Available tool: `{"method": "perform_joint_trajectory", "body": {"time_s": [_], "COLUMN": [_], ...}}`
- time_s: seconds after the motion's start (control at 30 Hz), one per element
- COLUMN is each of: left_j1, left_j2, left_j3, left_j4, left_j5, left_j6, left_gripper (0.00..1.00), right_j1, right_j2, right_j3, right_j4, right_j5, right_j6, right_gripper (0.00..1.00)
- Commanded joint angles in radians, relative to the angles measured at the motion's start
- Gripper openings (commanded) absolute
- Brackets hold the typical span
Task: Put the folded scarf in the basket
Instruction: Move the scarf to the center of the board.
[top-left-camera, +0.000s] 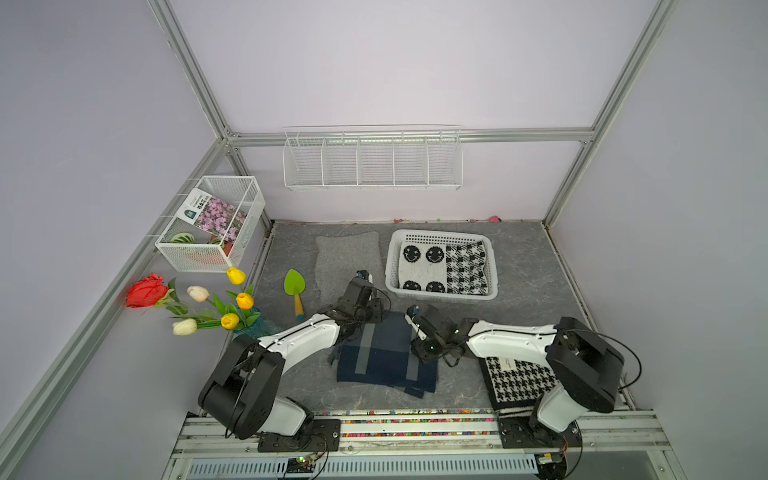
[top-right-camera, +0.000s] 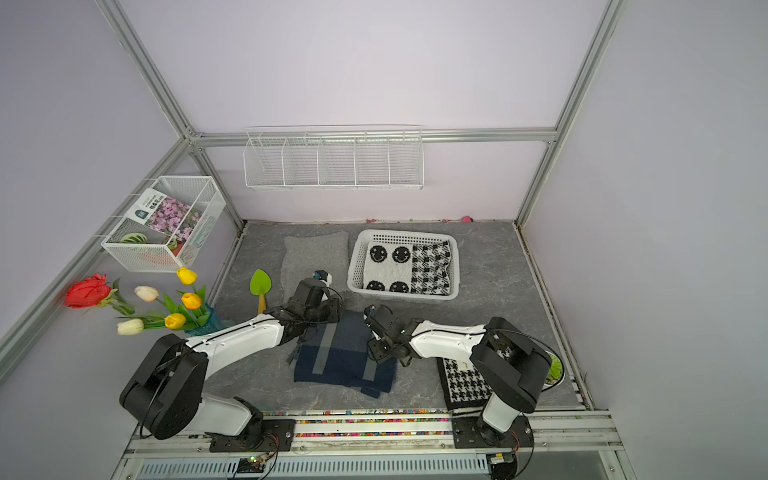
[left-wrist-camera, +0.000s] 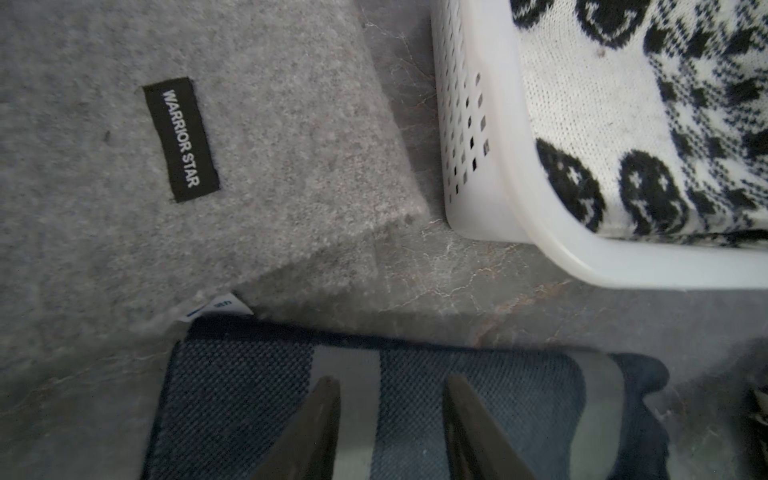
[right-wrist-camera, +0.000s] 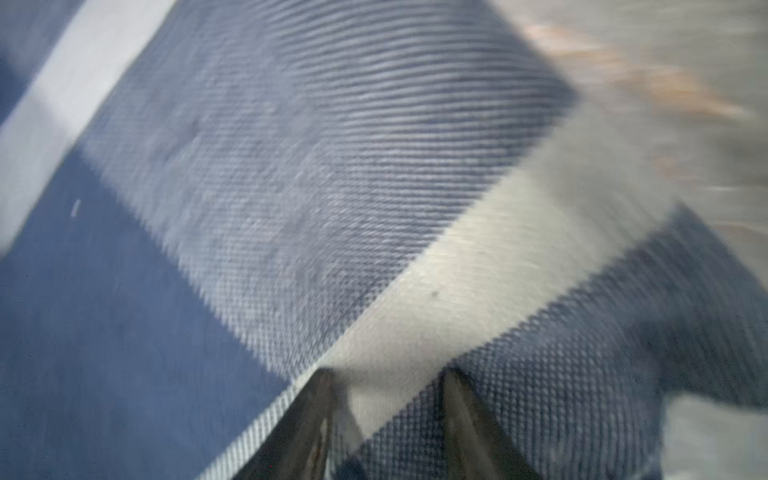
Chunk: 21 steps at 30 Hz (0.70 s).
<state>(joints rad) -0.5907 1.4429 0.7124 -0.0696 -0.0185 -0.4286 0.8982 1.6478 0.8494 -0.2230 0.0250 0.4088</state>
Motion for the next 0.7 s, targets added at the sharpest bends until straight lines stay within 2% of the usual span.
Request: {"method": "perform_joint_trajectory", "body": {"time_s": [0.0, 0.17, 0.37, 0.47, 0.53, 0.67], "left_j1": [-0.009, -0.017, -0.017, -0.016, -0.006, 0.033], "left_j2": [-0.038, -0.078, -0.109, -0.111, -0.081, -0.031], "left_j3": [-0.031, -0.073, -0.123, -0.148, -0.156, -0.16], "left_j4": [-0.011, -0.011, -0.014, 0.008, 0.034, 0.08], "left_j5": [-0.016, -0.026, -0.05, -0.063, -0.031, 0.083], "left_j6": [0.016, 0.01, -0.007, -0.03, -0.043, -0.05], "left_gripper": [0.45, 0.45, 0.48, 0.57, 0.62, 0.64], "right_j1": [-0.066, -0.137, -0.137, -0.136, -0.136, -0.137], "right_j2": [0.021, -0.05, -0.199, -0.288, -0.334, -0.361], "right_j3": [-0.093, -0.139, -0.192, -0.222, -0.235, -0.243], "right_j4": [-0.137, -0.142, -0.092, -0.07, -0.062, -0.058], "right_j5": [0.058, 0.084, 0.051, 0.045, 0.046, 0.046], "right_j6": [0.048, 0.053, 0.037, 0.031, 0.031, 0.031], "right_gripper": [0.47, 0.49, 0.51, 0.52, 0.52, 0.52]}}
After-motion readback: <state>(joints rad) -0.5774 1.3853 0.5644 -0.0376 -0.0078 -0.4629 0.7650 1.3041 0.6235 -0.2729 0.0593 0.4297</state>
